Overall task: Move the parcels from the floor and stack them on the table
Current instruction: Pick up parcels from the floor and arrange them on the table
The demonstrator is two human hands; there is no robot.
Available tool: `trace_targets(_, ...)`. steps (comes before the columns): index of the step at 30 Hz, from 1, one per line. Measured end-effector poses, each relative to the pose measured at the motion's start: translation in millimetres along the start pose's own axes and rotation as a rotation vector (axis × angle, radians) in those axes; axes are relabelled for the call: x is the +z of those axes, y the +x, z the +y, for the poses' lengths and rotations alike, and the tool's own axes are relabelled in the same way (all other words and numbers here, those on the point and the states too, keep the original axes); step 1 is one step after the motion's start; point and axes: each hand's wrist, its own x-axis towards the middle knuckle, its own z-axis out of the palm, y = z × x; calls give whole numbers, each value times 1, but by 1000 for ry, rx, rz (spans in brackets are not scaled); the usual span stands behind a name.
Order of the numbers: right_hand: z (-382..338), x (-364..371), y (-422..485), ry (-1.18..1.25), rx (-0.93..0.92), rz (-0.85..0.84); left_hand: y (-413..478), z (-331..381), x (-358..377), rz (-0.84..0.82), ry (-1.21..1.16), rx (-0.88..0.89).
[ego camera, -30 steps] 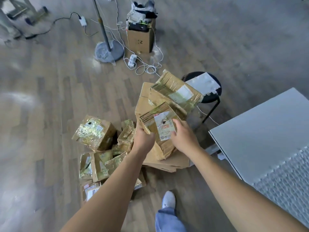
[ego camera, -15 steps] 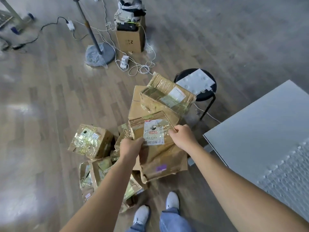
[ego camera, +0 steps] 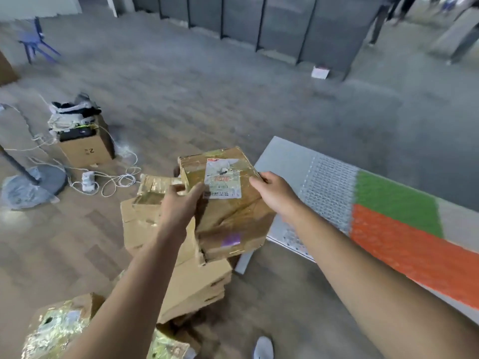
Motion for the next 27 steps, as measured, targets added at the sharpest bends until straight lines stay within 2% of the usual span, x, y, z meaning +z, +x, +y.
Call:
trace_targets(5, 29, -111, -46, 184, 56, 226, -50, 45, 99, -228, 31, 152)
trace_targets(14, 129, -275, -134, 224, 89, 472, -156, 58, 287, -610, 37, 129)
trace_targets(19, 202, -370, -184, 205, 142, 548, -228, 35, 401, -687, -2, 67)
trace_targets(27, 298, -492, -215, 173, 237, 630, -302, 11, 539, -774, 120, 10)
